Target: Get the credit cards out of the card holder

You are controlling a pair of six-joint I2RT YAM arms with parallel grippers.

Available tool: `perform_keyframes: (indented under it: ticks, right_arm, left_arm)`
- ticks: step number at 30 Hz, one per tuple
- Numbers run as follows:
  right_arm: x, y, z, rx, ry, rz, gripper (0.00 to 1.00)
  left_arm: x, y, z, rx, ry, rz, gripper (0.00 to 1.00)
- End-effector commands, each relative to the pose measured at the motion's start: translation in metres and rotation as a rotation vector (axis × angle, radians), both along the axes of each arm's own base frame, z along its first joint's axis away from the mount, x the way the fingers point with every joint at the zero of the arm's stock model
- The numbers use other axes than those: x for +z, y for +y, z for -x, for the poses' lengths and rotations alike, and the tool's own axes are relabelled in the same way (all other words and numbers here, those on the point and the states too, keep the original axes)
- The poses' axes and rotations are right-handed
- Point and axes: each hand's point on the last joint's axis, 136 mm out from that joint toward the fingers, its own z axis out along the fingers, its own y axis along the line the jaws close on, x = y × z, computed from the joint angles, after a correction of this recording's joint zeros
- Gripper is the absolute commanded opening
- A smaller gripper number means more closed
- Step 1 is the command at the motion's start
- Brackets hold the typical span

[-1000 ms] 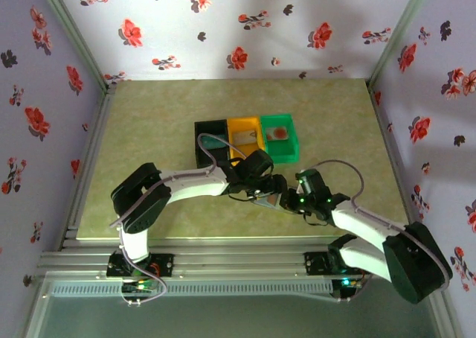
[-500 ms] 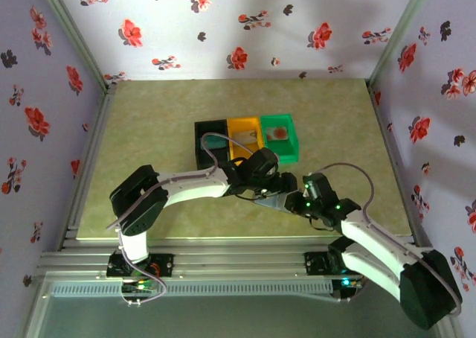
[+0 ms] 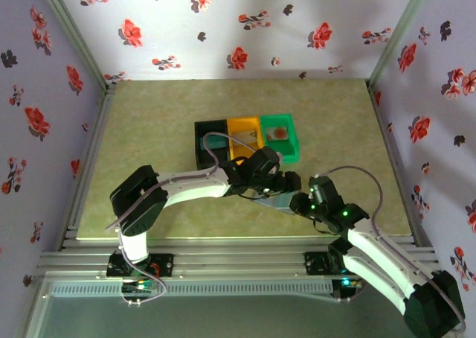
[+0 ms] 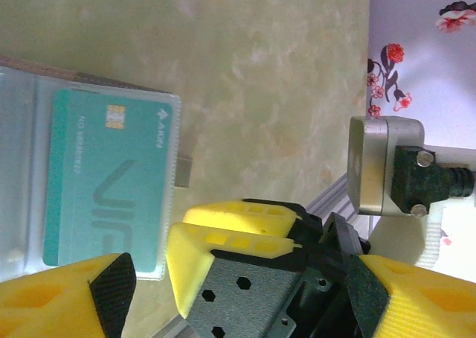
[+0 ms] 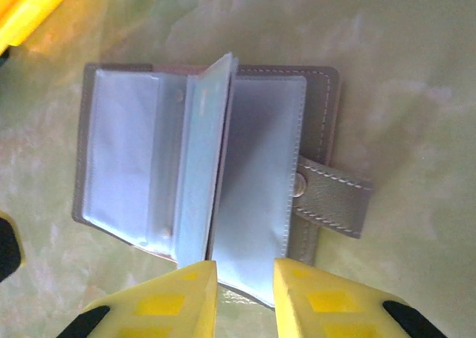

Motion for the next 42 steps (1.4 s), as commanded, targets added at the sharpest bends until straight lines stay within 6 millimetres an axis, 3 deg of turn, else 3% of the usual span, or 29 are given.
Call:
perform_keyframes:
  ticks: [1, 9, 16, 22, 27, 33, 38, 42]
  right_arm:
    - [-0.006, -0.004, 0.003, -0.029, 0.041, 0.014, 0.27]
    - [-0.006, -0.008, 0.000, -0.041, 0.041, 0.034, 0.26]
    - [0.001, -0.003, -0.009, -0.051, 0.045, -0.013, 0.24]
    - [0.011, 0.010, -0.020, -0.031, 0.026, -0.105, 0.17]
    - [0.010, 0.005, -0.027, -0.071, 0.018, -0.093, 0.13]
    - [-0.006, -0.005, -0.029, -0.138, 0.040, -0.089, 0.08]
    - [-0.016, -0.008, -0.026, -0.153, 0.060, -0.086, 0.07]
    - [-0.024, -0.011, -0.022, -0.166, 0.070, -0.082, 0.05]
  left_arm:
    - [-0.009, 0.017, -0.005, 0.023, 0.028, -0.022, 0.80]
    - [-0.043, 0.066, -0.019, 0.087, 0.051, -0.176, 0.84]
    - [-0.055, 0.084, -0.025, 0.115, 0.060, -0.247, 0.87]
    - [-0.025, 0.072, -0.026, 0.086, -0.016, -0.151, 0.85]
    - [-0.005, 0.053, -0.028, 0.065, -0.056, -0.001, 0.81]
    - [-0.019, 0.030, -0.022, 0.027, 0.006, 0.055, 0.73]
    - [-0.030, 0.025, -0.021, 0.013, 0.017, 0.042, 0.66]
    - [-0.040, 0.024, -0.019, -0.006, 0.021, 0.018, 0.54]
